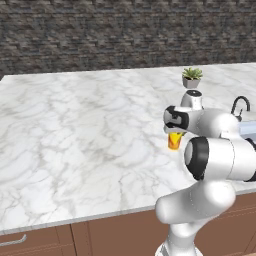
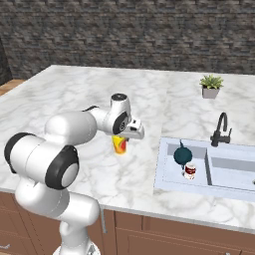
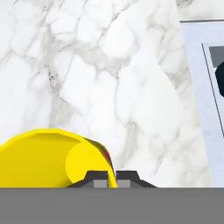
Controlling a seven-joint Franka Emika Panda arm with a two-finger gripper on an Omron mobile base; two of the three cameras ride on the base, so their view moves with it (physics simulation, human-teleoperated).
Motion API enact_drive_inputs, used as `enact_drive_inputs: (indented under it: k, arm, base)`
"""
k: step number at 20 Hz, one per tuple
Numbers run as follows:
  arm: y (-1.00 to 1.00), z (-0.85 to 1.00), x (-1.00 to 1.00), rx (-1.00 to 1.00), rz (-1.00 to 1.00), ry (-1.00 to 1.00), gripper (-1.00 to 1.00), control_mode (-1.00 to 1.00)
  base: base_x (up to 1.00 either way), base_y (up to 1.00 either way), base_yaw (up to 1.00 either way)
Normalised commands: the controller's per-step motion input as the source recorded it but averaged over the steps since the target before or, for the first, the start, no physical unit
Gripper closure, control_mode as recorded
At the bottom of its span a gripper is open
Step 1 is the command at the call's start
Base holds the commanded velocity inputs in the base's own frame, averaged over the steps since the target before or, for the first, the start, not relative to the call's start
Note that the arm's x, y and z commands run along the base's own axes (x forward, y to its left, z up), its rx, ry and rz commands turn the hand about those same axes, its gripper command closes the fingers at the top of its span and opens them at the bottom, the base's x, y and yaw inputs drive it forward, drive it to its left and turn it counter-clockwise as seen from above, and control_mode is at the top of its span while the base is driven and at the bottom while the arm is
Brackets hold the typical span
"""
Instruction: Pick the cup and teapot and place them in the sink. Then turn on the water.
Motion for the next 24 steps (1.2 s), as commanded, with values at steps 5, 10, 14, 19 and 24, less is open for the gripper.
enact_drive_inputs:
  k: [5,10,14,19,24]
  arm:
    - [-0.38,0.00,0.00,0.00,0.00,-0.01,1.00,-1.00]
    - [-0.38,0.00,0.00,0.00,0.00,-0.01,1.00,-1.00]
    - [-0.41,0.00,0.00,0.00,0.00,-0.01,1.00,-1.00]
    - [-0.42,0.00,0.00,0.00,0.00,0.00,1.00,-1.00]
    - [-0.44,0.00,0.00,0.00,0.00,0.00,1.00,-1.00]
  base:
    - [0.00,0.00,0.00]
    - [0.00,0.00,0.00]
    - [0.00,0.00,0.00]
    - [0.00,0.00,0.00]
    - [0.00,0.00,0.00]
